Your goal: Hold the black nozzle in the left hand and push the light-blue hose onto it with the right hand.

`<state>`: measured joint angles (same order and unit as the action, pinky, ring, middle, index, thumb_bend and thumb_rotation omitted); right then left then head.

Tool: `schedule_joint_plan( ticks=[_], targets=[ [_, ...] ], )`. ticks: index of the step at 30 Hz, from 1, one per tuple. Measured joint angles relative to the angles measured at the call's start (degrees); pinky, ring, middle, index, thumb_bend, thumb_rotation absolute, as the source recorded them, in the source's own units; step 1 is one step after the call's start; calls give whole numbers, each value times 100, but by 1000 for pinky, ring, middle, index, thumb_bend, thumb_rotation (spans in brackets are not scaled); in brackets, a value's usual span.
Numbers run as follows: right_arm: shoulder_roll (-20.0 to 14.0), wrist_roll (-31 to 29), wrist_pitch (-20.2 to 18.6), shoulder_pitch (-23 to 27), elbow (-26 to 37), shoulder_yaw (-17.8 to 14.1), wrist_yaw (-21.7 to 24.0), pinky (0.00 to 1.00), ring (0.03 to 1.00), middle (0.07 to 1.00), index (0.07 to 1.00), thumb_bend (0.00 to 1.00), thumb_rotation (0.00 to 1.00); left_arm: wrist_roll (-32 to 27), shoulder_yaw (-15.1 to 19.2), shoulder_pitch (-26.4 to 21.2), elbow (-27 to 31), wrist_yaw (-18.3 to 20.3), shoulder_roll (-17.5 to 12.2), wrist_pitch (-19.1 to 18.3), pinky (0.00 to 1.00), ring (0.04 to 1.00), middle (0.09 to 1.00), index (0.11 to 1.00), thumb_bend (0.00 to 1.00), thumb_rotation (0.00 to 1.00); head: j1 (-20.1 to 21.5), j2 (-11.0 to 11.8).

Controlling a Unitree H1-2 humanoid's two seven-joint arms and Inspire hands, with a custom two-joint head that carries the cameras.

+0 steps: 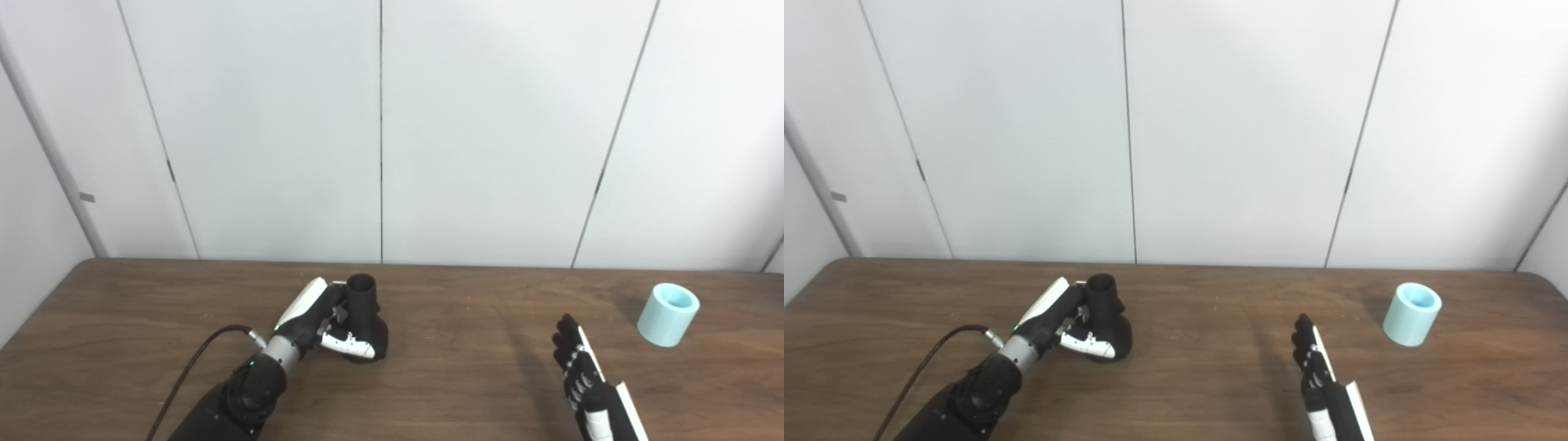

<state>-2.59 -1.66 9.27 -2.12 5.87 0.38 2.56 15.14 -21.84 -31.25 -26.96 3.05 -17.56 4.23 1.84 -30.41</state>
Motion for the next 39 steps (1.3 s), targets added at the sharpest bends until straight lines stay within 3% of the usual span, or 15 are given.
schedule_joint_plan(
  ticks=[14, 19, 31, 34, 36, 39],
  targets=[
    [382, 412, -367, -155, 215, 132, -158, 1000, 1000, 1000, 1000, 729, 983, -32, -457, 847, 1320, 36, 391, -105, 155, 220, 280, 470, 513, 94, 510, -237],
    [515, 500, -555, -217, 291, 166, -246, 1000, 1000, 1000, 1000, 733, 983, -31, -652, 976, 1623, 243, 390, -156, 147, 209, 267, 469, 513, 93, 642, -334],
    [552, 527, -899, -271, 393, 105, -361, 987, 980, 996, 1000, 751, 916, 241, -1030, 1037, 1972, 285, 411, -348, 135, 199, 259, 469, 513, 90, 748, -387],
    [500, 564, -1233, -344, 676, -29, -384, 904, 906, 929, 964, 718, 836, 270, -1047, 1051, 1998, 290, 430, -360, 133, 200, 259, 469, 513, 90, 721, -387],
    [398, 761, -1542, -315, 1084, -196, -477, 786, 825, 857, 885, 703, 772, 281, -1048, 1064, 2006, 290, 442, -364, 131, 198, 259, 469, 513, 90, 686, -352],
    [26, 1232, -1798, 63, 1530, -416, -592, 656, 739, 771, 821, 688, 705, 305, -1048, 1074, 2006, 290, 455, -364, 131, 198, 260, 469, 513, 90, 703, -334]
  ],
)
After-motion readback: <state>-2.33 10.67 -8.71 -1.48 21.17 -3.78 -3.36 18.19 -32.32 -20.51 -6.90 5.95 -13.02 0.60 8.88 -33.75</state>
